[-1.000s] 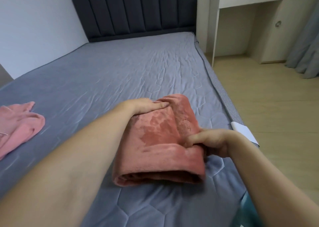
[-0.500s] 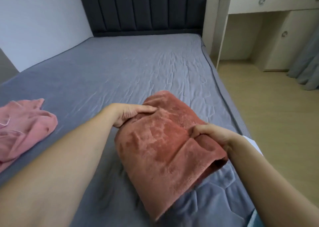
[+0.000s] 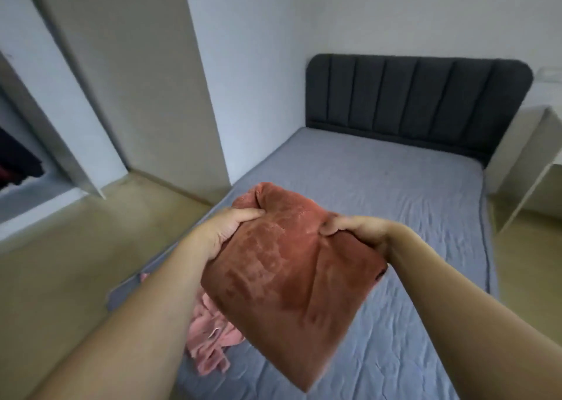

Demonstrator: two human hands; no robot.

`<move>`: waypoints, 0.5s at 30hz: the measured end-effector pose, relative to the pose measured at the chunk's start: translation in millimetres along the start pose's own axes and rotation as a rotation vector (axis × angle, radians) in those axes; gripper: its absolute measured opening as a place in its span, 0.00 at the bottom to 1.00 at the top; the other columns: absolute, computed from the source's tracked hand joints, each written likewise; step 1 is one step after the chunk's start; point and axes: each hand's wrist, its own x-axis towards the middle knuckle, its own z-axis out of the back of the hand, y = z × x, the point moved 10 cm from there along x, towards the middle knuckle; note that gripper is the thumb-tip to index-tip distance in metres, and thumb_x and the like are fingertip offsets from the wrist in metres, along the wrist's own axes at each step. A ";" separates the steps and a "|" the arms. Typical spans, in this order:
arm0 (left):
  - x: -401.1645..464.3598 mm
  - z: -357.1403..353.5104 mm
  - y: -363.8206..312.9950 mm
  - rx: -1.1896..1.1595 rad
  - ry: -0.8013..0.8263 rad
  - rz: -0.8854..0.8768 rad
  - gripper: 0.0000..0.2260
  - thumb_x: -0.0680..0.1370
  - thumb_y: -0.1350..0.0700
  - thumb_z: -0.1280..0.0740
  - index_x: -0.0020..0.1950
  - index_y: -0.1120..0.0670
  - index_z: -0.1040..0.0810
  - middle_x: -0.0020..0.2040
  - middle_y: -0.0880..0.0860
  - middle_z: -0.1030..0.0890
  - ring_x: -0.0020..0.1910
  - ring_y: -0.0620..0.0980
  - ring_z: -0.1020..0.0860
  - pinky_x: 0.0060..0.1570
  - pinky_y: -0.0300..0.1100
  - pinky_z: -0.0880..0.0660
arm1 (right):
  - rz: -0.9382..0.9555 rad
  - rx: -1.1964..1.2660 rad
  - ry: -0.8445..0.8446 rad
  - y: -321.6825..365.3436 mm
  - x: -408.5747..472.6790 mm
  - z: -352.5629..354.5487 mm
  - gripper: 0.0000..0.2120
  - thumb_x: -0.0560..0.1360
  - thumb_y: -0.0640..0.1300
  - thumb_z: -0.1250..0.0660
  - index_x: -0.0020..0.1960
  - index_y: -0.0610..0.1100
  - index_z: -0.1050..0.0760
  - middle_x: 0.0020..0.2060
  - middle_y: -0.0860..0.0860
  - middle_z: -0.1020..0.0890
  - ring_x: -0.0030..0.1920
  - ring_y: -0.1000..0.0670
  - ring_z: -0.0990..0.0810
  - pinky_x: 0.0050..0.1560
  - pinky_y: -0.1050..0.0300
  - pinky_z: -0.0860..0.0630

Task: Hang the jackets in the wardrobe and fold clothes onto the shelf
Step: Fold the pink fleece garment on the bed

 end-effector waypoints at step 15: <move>-217.4 494.6 -135.7 -0.461 -0.686 -0.226 0.18 0.66 0.55 0.24 0.55 0.57 0.18 0.46 0.58 0.14 0.45 0.60 0.15 0.50 0.57 0.19 | 0.408 0.256 0.516 311.6 106.2 -469.6 0.20 0.78 0.61 0.40 0.48 0.49 0.15 0.45 0.47 0.14 0.46 0.49 0.15 0.45 0.53 0.20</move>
